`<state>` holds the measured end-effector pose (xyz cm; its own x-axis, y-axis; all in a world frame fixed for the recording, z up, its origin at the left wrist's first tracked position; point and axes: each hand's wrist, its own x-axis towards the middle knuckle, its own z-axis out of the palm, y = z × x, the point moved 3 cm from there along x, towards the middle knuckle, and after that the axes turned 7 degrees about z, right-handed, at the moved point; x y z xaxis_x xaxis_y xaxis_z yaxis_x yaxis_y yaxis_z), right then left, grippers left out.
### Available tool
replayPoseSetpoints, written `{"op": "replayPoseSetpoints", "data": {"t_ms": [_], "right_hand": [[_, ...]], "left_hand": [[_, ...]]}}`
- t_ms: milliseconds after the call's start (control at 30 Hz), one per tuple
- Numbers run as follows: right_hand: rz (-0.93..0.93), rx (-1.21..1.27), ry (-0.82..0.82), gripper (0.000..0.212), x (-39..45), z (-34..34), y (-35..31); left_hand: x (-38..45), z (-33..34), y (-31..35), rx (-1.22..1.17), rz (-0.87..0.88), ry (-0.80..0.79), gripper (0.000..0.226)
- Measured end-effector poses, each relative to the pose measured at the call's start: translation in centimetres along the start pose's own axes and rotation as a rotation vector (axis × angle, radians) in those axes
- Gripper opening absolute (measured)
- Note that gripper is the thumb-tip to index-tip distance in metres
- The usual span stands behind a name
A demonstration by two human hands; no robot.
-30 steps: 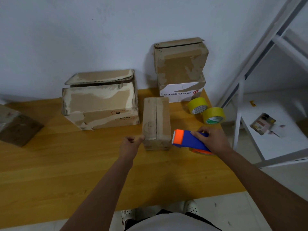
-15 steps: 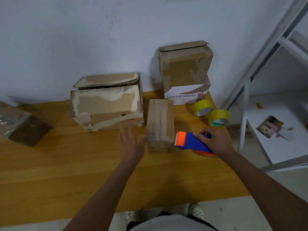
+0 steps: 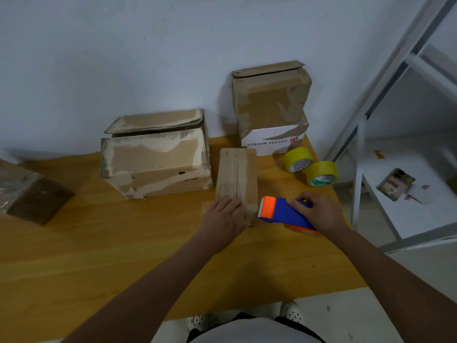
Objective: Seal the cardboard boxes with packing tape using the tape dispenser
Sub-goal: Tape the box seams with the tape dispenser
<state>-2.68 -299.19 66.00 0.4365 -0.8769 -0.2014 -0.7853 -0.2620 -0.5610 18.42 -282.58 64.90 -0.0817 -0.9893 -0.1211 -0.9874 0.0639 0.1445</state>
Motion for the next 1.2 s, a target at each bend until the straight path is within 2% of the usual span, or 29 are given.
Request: {"op": "replayPoseSetpoints", "data": {"t_ms": [67,100,233,633,1000,1133,1200], "right_hand": [[0.015,-0.010,-0.001,0.034,0.0,-0.1,0.0],[0.020,-0.011,-0.004,0.034,0.0,-0.1,0.0],[0.015,-0.012,-0.008,0.033,0.1,-0.2,0.0],[-0.065,0.099,-0.073,0.029,-0.3,-1.5,1.6],[-0.038,0.104,-0.070,0.049,-0.8,-2.1,3.7],[-0.025,0.014,-0.019,0.036,-0.2,-1.0,3.6],[-0.022,-0.026,-0.006,0.036,0.2,-0.3,3.1]], "left_hand": [[2.6,-1.1,0.4,0.059,0.091,0.021,0.049],[4.0,-1.4,0.5,0.050,0.082,0.014,0.050],[7.0,-0.2,-0.2,-0.041,-0.098,-0.043,0.057],[7.1,1.8,-1.4,-0.050,-0.101,0.002,0.060],[7.1,2.0,-1.5,-0.053,-0.091,0.028,0.065],[7.1,2.1,-1.6,-0.035,-0.087,0.025,0.062],[7.1,2.2,-1.6,-0.030,-0.085,0.024,0.061]]}}
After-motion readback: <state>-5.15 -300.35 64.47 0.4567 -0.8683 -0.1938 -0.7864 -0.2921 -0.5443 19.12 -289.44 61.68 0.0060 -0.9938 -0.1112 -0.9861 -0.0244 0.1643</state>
